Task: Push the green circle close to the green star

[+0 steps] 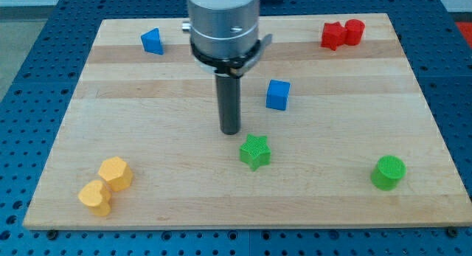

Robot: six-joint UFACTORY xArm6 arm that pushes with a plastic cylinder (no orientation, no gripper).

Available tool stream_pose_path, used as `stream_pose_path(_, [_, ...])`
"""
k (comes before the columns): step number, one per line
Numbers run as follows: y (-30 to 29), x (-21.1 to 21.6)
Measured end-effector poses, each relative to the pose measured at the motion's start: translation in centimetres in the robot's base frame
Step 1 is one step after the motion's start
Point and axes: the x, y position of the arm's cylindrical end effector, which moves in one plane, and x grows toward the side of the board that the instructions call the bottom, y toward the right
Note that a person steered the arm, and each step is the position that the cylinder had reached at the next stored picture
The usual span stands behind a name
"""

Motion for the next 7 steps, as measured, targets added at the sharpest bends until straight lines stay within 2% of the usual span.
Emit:
stream_pose_path(2, [-1.9, 0.6])
stream_pose_path(3, [1.6, 3.0])
stream_pose_path(4, [2.9, 3.3])
stream_pose_path(7, [3.4, 5.1])
